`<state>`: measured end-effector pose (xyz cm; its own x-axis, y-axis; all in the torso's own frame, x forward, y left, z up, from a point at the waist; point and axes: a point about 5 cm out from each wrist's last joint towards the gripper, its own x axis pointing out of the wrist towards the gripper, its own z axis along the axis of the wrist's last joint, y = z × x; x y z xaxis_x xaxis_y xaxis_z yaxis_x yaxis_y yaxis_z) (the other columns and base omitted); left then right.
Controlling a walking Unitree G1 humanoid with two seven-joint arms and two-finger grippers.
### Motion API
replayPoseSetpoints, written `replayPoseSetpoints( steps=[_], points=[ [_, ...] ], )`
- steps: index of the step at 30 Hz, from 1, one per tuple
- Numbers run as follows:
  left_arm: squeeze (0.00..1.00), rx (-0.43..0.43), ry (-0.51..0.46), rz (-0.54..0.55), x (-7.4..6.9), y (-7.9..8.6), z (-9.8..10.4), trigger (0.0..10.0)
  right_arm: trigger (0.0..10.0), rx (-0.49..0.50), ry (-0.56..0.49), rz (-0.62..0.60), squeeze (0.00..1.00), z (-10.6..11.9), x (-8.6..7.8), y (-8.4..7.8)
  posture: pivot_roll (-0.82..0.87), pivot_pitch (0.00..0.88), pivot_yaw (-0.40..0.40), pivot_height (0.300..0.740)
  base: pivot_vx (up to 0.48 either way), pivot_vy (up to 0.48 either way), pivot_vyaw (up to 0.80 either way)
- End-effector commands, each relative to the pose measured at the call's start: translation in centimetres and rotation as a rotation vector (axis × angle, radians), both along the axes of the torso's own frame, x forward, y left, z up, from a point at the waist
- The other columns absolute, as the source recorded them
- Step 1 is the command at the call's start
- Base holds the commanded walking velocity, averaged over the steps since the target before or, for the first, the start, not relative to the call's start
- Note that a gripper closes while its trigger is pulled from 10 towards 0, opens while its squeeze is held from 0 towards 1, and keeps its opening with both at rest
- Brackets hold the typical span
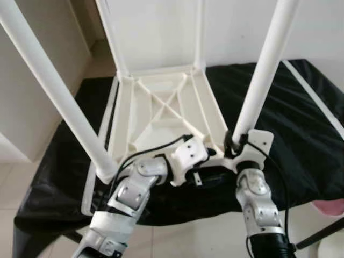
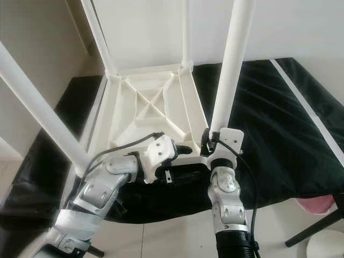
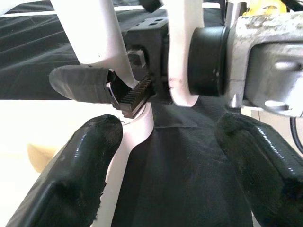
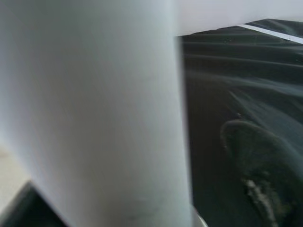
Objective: Building children table
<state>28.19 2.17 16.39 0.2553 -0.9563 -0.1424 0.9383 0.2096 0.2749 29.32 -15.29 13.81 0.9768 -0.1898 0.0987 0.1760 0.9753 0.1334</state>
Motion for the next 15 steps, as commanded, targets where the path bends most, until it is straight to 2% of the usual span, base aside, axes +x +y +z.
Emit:
replayPoseSetpoints(
  steps=[1, 3, 4, 6, 7, 9, 10, 12, 15],
  points=[
    [0.0, -0.009, 0.001, 0.079, 0.4, 0.5, -0.4, 10.0, 10.0, 0.035, -0.01, 0.093, 1.0, -0.1, -0.3, 0.0, -0.11, 0.015, 0.08, 0.74, 0.0, 0.0, 0.0],
    [0.0, -0.008, 0.002, 0.08, 0.4, 0.6, -0.4, 10.0, 10.0, -0.001, -0.038, 0.276, 1.0, -0.3, -1.0, -0.9, -0.11, 0.019, 0.084, 0.74, 0.0, 0.0, 0.0],
    [0.0, -0.008, 0.002, 0.08, 0.4, 0.6, -0.4, 10.0, 10.0, -0.001, -0.038, 0.276, 1.0, -0.3, -1.0, -0.9, -0.11, 0.019, 0.084, 0.74, 0.0, 0.0, 0.0],
    [0.0, -0.006, 0.004, 0.078, 0.4, 0.6, -0.4, 10.0, 10.0, -0.054, -0.028, 0.378, 1.0, -0.6, -1.6, -1.8, -0.12, 0.02, 0.086, 0.74, 0.0, 0.0, 0.0],
    [0.0, -0.005, 0.005, 0.076, 0.4, 0.6, -0.4, 10.0, 10.0, -0.09, -0.017, 0.423, 0.53, -0.8, -1.8, -2.2, -0.12, 0.023, 0.088, 0.74, 0.0, 0.0, 0.0],
    [0.0, -0.005, 0.005, 0.076, 0.4, 0.6, -0.4, 10.0, 10.0, -0.09, -0.017, 0.423, 0.53, -0.8, -1.8, -2.2, -0.12, 0.023, 0.088, 0.74, 0.0, 0.0, 0.0],
    [0.0, -0.004, 0.009, 0.07, 0.4, 0.7, -0.5, 10.0, 10.0, -0.143, 0.002, 0.497, 0.0, -0.9, -1.9, -2.9, -0.12, 0.025, 0.09, 0.74, 0.0, 0.0, 0.0],
    [0.0, 0.001, 0.016, 0.057, 0.2, 0.8, -0.6, 10.0, 10.0, -0.185, 0.017, 0.554, 0.0, -0.8, -1.7, -3.6, -0.12, 0.027, 0.091, 0.74, 0.0, 0.0, 0.0],
    [0.0, 0.002, 0.021, 0.044, 0.1, 0.8, -0.6, 10.0, 10.0, -0.203, 0.022, 0.571, 0.0, -0.6, -1.3, -4.1, -0.12, 0.027, 0.091, 0.74, 0.0, 0.0, 0.0]
  ],
)
